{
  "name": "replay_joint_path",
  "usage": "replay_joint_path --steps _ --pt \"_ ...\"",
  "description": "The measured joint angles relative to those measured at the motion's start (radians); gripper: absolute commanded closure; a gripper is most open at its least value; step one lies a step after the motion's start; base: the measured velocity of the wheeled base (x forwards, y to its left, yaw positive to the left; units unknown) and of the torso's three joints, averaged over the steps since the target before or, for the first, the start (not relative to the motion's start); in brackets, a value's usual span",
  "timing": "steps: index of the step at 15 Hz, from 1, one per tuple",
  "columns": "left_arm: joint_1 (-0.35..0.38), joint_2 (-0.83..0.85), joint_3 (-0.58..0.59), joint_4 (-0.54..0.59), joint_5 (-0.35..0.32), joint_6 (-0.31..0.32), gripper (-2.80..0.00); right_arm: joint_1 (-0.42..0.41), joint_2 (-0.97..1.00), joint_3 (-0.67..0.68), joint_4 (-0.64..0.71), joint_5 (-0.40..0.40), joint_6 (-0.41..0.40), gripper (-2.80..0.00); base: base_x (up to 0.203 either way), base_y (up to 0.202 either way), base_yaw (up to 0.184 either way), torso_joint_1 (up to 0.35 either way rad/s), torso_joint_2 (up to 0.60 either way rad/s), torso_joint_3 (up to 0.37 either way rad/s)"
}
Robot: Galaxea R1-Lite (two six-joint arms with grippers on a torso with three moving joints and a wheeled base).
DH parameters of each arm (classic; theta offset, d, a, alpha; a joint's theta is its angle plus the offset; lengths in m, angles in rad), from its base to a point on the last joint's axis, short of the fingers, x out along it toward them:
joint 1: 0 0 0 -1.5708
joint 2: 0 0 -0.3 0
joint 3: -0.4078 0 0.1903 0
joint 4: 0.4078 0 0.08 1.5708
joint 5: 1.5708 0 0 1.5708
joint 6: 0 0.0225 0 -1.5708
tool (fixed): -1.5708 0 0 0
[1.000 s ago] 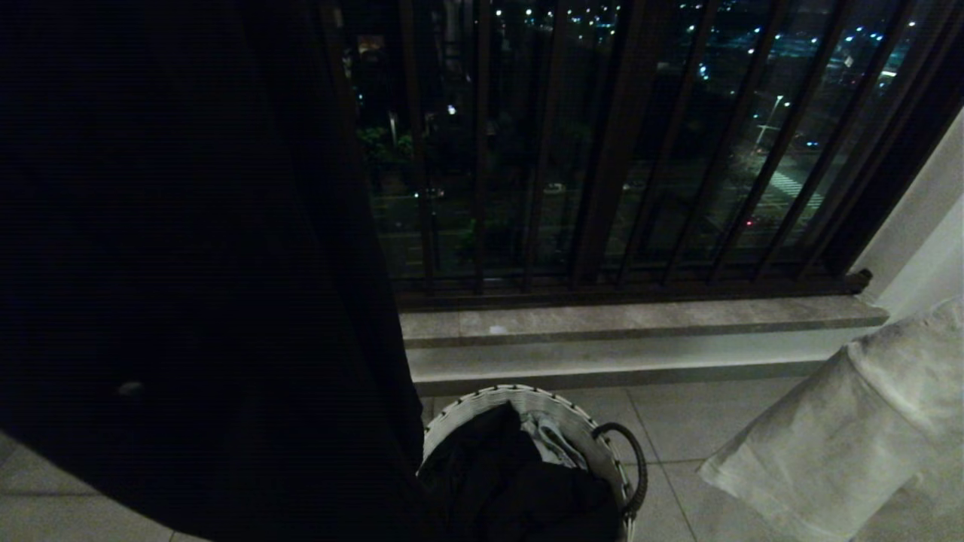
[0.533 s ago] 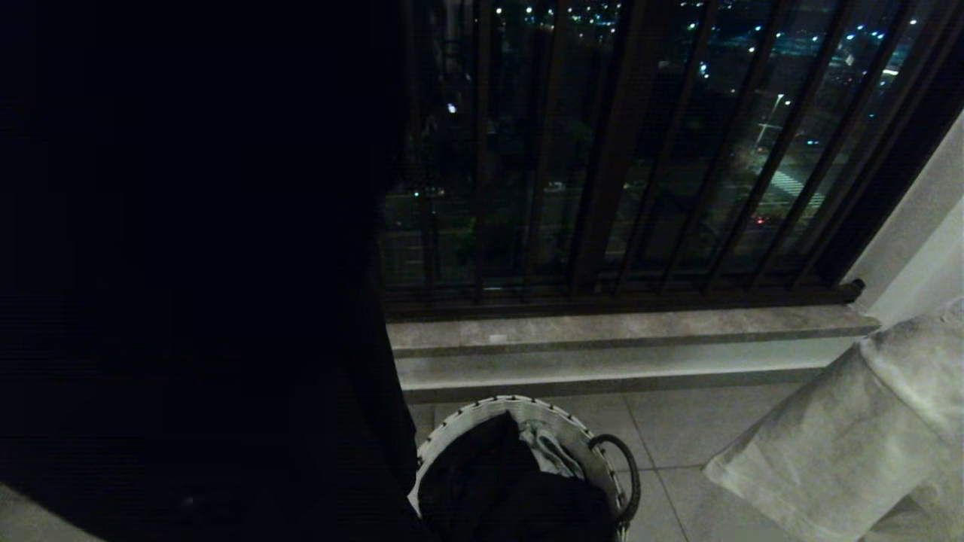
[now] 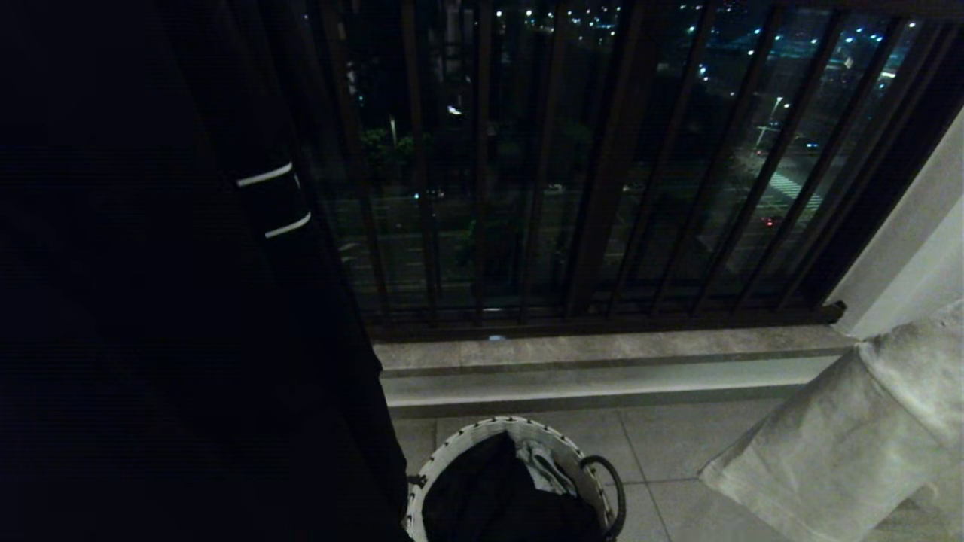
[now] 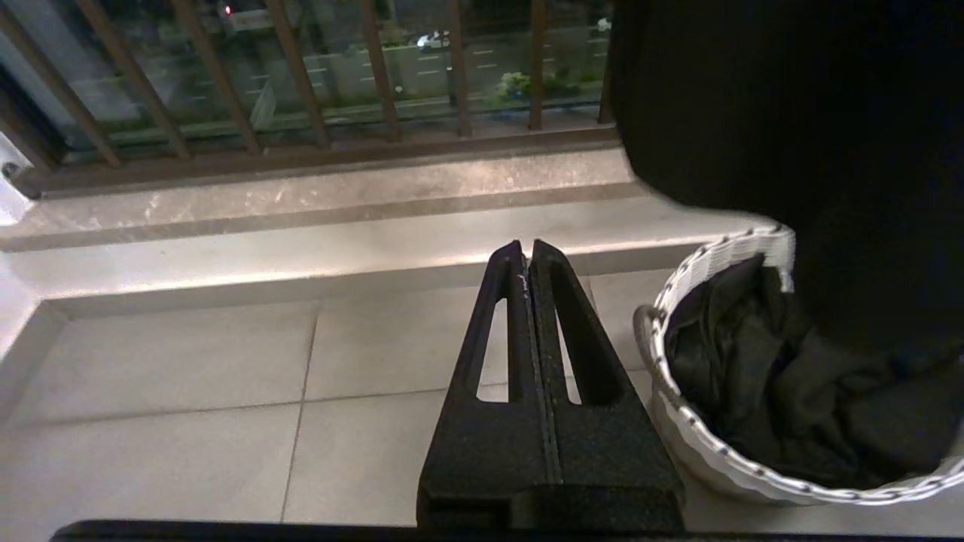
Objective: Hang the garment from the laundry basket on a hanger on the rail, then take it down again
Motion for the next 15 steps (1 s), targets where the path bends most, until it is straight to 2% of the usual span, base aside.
replay_joint_path --steps 8,15 --pt "0.000 0.000 0.000 0.000 0.000 0.000 0.00 0.000 -0.034 0.009 0.001 0.001 -0.002 0.00 0.000 0.000 0.000 0.139 -0.49 -0.354" --pt "0.000 0.000 0.000 0.000 0.000 0.000 0.00 0.001 -0.037 0.009 0.002 0.048 -0.002 0.00 0.000 0.000 0.000 0.198 -0.55 -0.350"
